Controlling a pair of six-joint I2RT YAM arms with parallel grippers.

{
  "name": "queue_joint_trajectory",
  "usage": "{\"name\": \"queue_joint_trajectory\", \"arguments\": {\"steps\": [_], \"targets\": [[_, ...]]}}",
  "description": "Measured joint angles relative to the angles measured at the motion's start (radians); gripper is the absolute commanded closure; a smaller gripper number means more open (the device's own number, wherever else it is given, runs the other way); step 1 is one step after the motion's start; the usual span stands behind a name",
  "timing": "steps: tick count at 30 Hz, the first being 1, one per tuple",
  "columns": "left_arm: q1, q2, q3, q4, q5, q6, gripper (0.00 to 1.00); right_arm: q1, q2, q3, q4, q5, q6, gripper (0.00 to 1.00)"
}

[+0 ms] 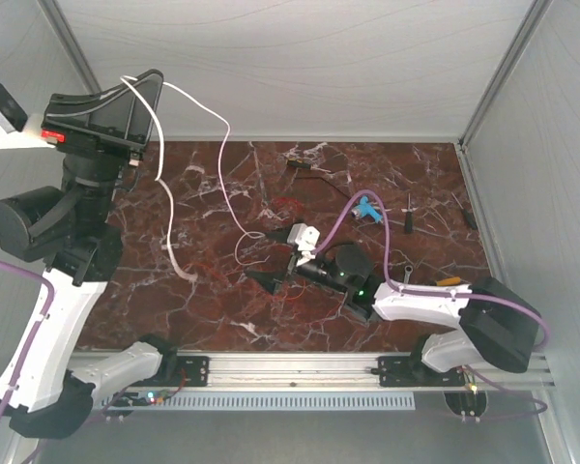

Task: Zip-tie the wires
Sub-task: Straighten the cable at the center of the board.

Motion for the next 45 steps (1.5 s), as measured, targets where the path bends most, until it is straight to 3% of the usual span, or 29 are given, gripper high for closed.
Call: {"name": "queue_joint_trajectory", "arguments": {"steps": [8,12,14,17,19,27,31,45], "targets": [[0.000,0.001,0.029,0.023,0.010,-0.037,1.00,0.005,0.124,0.029,0.154,0.057,0.069,0.14],[0.000,0.006,0.039,0.029,0.010,-0.038,1.00,0.030,0.204,0.089,0.213,0.076,0.100,0.23],[0.000,0.009,0.041,0.029,0.010,-0.039,1.00,0.050,0.245,0.116,0.245,0.097,0.113,0.39],[0.000,0.010,0.042,0.028,0.010,-0.040,1.00,0.072,0.311,0.146,0.289,0.138,0.129,0.82],[0.000,0.010,0.047,0.027,0.010,-0.039,1.00,0.083,0.350,0.151,0.314,0.167,0.140,1.00],[0.000,-0.033,0.062,-0.018,-0.010,0.037,1.00,0.103,0.360,0.098,0.358,0.212,0.155,1.00],[0.000,-0.104,0.016,-0.051,-0.039,0.100,1.00,0.105,0.264,0.051,0.262,0.236,0.158,1.00],[0.000,-0.426,-0.490,-0.278,-0.318,0.219,1.00,0.068,-0.283,0.218,-0.762,0.412,0.175,1.00]]}}
